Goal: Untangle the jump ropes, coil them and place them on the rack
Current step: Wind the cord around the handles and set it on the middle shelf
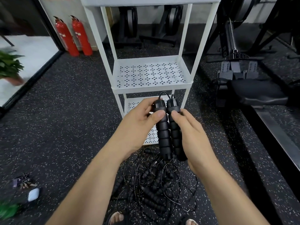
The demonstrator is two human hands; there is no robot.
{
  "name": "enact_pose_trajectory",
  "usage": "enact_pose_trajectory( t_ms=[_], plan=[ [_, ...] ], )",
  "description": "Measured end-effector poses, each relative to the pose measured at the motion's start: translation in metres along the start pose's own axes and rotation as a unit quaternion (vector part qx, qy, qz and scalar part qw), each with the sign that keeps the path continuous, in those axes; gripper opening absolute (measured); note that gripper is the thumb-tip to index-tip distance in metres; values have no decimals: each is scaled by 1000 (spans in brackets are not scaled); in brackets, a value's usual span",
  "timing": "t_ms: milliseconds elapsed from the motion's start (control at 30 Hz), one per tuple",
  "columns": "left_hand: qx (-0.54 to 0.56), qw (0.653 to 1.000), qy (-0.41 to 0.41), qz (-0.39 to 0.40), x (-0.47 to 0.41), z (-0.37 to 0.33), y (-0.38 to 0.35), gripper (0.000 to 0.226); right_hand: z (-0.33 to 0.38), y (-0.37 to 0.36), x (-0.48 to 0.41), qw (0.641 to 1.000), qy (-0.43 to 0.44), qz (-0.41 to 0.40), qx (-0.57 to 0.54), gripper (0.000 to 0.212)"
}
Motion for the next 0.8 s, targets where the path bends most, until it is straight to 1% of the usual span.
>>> enact_pose_trajectory(
  t_ms=[100, 167, 233, 333, 400, 433, 533, 567, 600, 633, 700, 733, 767, 800],
  plan=[
    [18, 1000, -11, -1, 0, 0, 1, 36, 0, -3, 0, 1000, -4, 18, -13, 19],
    [22, 1000, -12, -3, 0, 1, 2, 38, 0, -4, 2, 999, -11, 40, -29, 22],
    [22, 1000, -13, 5, 0, 1, 2, 39, 0, -5, 2, 998, -16, 45, -44, 24],
    [30, 999, -11, 11, 0, 2, 3, 37, 0, -4, 2, 997, -24, 54, -54, 18],
    [38, 999, -11, 5, 1, 2, 3, 36, 0, -6, 3, 996, -17, 71, -40, 16],
    [48, 999, -9, 0, 1, 2, 4, 35, -3, -6, 3, 995, -12, 91, -26, 21],
    [55, 998, 8, -1, 3, 1, 8, 31, -6, -7, 5, 985, -24, 168, -15, 63],
    [38, 999, 8, 0, 2, 0, 10, 31, -5, -5, 5, 982, -35, 184, -18, 69],
    [-1, 1000, 3, -1, 2, -1, 13, 36, -3, -2, 5, 980, -45, 193, -14, 71],
    [-49, 999, -4, -6, 2, -3, 16, 45, 0, 2, 5, 980, -51, 194, -2, 71],
    [-131, 990, -33, -39, 3, -10, 21, 62, 5, 10, 4, 978, -62, 197, 38, 71],
    [-150, 985, -62, -57, 3, -14, 21, 61, 7, 14, 5, 974, -68, 209, 61, 71],
    [-154, 981, -98, -66, 3, -18, 20, 52, 10, 16, 7, 967, -70, 229, 83, 70],
    [-152, 977, -134, -65, 3, -22, 17, 38, 12, 17, 11, 959, -72, 253, 106, 70]
  ],
)
Point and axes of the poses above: each hand's wrist, its own x-axis away from the middle knuckle, its own y-axis out of the back of the hand, z = x × y, the point moved 2 cm from there along -x, towards the middle knuckle, and after that the axes turned 15 degrees about -y, right-handed, at the moved point
